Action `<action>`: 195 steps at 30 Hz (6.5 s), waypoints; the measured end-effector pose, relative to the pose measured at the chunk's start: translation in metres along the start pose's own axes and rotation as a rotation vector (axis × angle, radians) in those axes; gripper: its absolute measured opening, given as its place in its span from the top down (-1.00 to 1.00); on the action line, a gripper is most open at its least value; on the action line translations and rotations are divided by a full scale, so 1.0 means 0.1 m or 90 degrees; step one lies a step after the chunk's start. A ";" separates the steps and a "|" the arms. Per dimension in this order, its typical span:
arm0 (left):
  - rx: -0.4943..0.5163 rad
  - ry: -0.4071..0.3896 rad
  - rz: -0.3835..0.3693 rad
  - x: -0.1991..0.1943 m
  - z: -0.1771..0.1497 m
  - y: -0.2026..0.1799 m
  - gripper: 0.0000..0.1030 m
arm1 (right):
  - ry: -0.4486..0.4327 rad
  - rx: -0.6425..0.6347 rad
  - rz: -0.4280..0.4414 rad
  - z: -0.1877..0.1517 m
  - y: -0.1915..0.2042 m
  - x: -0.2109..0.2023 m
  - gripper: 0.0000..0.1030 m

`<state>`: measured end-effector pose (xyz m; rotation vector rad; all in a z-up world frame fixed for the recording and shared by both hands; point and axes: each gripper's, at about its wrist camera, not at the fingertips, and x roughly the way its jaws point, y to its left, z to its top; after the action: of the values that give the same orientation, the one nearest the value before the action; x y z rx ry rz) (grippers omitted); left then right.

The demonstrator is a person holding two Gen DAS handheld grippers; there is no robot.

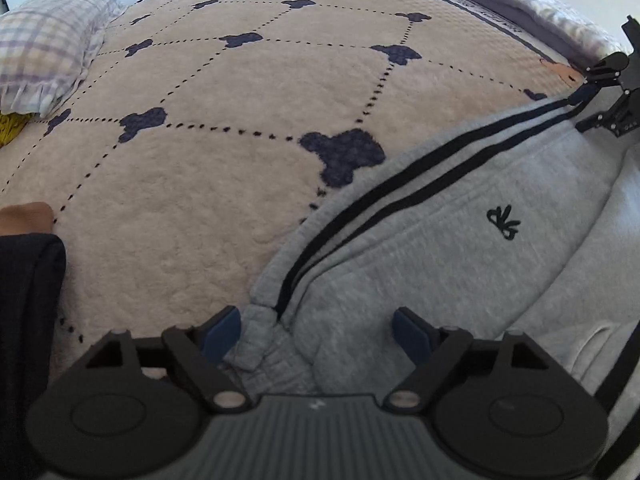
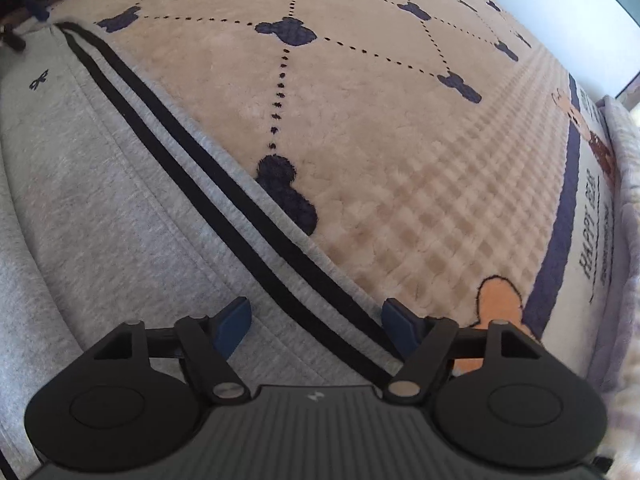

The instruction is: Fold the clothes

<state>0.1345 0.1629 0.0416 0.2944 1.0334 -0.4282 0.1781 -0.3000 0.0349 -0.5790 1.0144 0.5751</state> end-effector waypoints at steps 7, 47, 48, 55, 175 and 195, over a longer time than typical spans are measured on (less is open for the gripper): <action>-0.052 -0.037 -0.007 -0.28 -0.02 0.03 0.90 | -0.031 -0.125 -0.075 -0.20 0.49 -0.29 0.96; -0.545 -0.213 0.004 -0.51 -0.76 -0.21 -0.57 | -0.348 0.590 -0.121 -1.79 0.67 -1.65 -0.18; -0.559 -0.226 0.005 -0.51 -0.79 -0.22 -0.57 | -0.351 0.618 -0.111 -1.93 0.73 -1.62 -0.20; -0.611 -0.243 0.029 -0.10 -0.61 -0.15 -0.14 | -0.374 0.828 -0.094 -2.41 0.30 -1.00 0.02; -0.276 -0.287 0.094 -0.65 0.61 0.27 0.87 | -0.320 0.329 -0.408 -0.20 -0.94 -1.54 1.00; -0.324 -0.184 0.087 0.14 0.62 0.49 0.82 | -0.114 0.392 -0.310 -0.33 -1.29 -0.09 1.00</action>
<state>0.2115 0.1763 0.0613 -0.1490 0.7992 -0.0704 0.2418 -0.4158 0.0523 -0.2023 0.7841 -0.1235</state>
